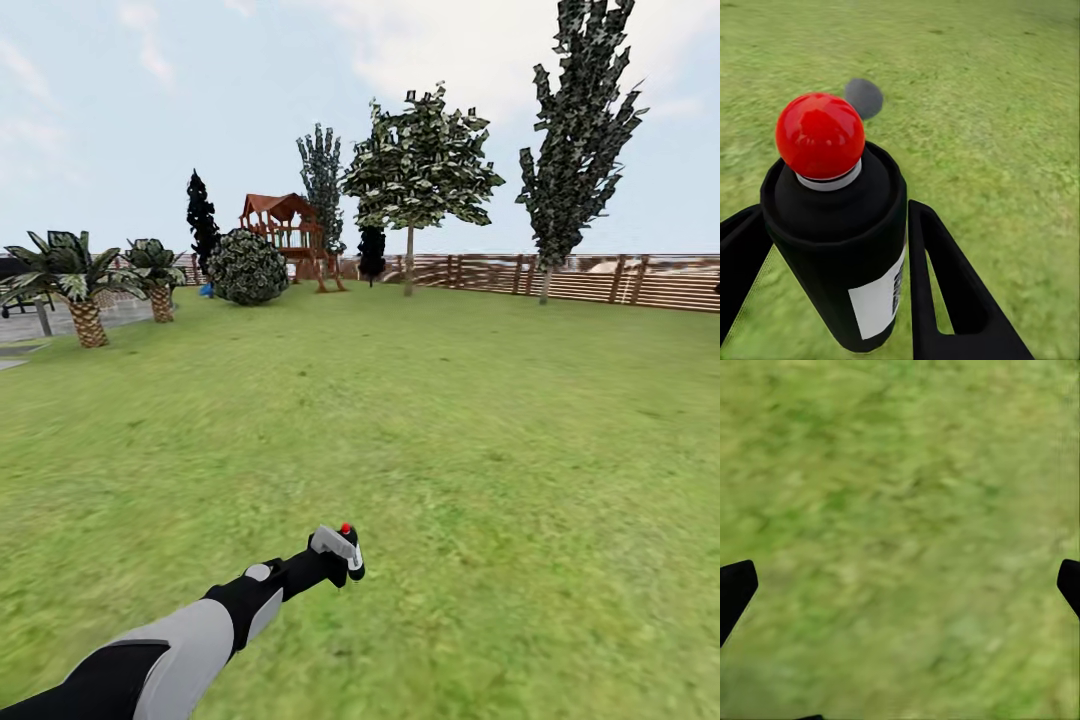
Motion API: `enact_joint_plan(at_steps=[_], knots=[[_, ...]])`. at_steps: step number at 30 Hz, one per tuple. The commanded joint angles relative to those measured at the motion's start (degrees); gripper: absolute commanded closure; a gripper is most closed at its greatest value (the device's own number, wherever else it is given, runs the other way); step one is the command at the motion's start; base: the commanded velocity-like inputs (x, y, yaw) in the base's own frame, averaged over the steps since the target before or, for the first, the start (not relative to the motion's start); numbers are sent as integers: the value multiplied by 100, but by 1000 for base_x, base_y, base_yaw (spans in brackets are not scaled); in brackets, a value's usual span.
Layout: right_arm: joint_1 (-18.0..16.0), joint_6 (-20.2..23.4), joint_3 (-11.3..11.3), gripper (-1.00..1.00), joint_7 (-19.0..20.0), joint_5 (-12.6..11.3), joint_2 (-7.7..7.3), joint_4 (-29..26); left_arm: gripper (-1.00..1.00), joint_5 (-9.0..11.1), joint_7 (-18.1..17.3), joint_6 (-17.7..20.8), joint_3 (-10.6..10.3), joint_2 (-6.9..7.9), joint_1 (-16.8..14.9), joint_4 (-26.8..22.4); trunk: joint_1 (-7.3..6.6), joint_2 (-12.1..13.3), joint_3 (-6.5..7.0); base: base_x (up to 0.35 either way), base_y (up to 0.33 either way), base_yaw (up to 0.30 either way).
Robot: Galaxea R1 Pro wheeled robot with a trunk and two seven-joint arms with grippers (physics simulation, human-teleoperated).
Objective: In the garden, pick up the pesticide atomizer on the floor and spray pesticide onto both trees until each tree trunk is fully covered.
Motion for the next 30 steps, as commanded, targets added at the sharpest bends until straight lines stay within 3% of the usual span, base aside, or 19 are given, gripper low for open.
enact_joint_plan(at_steps=[1,14,30], knots=[[0,3,0,-100,0,0,0,0,100,3,5,-2,9,-1,0,1,0,0,0,348,0,0],[0,2,0,-100,6,0,206,0,100,3,5,-2,9,-2,0,5,0,0,0,347,0,0],[0,-34,7,-100,-8,-10,195,-52,100,3,5,-2,0,-10,0,8,0,0,0,347,0,0]])
